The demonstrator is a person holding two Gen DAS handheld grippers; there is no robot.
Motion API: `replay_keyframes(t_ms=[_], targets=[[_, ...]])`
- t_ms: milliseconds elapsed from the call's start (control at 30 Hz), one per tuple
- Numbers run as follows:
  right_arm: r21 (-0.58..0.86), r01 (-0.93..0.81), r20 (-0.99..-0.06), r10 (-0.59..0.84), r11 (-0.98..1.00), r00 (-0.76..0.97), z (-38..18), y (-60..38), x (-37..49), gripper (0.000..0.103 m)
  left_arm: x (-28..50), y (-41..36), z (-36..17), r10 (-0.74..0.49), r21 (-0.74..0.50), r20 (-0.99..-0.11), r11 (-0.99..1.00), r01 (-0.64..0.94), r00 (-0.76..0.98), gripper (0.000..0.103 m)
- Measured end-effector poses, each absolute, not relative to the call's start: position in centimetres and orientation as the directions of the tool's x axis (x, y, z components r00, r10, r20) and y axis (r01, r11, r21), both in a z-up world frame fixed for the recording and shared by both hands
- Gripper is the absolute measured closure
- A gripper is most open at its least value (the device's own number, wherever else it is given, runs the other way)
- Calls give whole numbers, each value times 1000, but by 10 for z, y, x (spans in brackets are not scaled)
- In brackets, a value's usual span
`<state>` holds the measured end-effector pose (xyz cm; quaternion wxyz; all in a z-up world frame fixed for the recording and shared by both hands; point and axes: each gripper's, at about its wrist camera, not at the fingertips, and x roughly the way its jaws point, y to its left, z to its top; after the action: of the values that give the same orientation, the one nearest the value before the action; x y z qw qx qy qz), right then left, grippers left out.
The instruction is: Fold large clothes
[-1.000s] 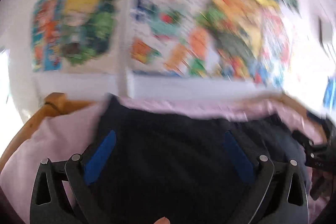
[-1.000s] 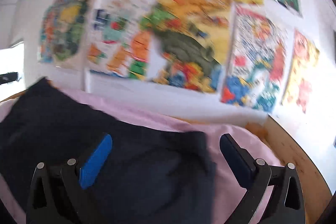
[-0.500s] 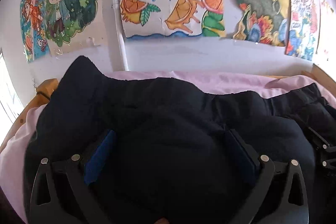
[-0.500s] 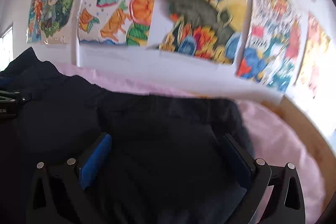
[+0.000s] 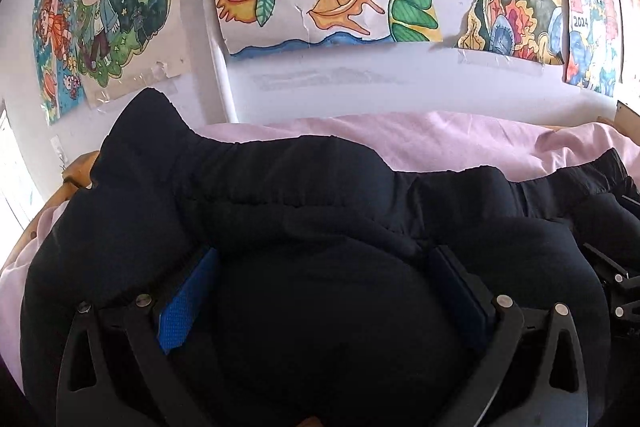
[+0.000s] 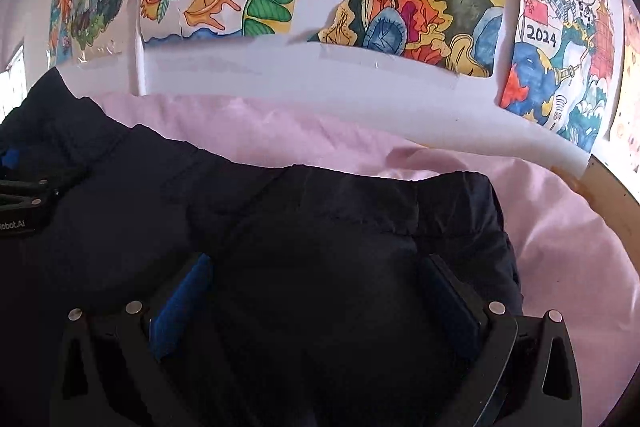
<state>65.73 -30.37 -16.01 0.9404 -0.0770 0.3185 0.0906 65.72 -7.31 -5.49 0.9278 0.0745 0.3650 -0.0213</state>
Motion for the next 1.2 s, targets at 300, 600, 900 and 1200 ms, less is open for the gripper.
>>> replay_keyframes(t_ms=[300, 600, 900, 1200], targets=[[-37, -233, -594, 166, 972, 787, -147, -312, 641, 0, 644, -73, -47, 17, 135, -666, 986, 98, 745, 1], [-173, -390, -523, 251, 905, 815, -106, -294, 562, 0, 620, -65, -21, 17, 118, -679, 989, 87, 734, 1], [-65, -410, -615, 287, 910, 735, -133, -302, 569, 0, 598, -51, -22, -67, 94, -689, 979, 180, 722, 1], [57, -482, -586, 420, 874, 693, -77, -362, 544, 0, 554, -17, 24, -202, -60, -665, 974, 219, 719, 1]])
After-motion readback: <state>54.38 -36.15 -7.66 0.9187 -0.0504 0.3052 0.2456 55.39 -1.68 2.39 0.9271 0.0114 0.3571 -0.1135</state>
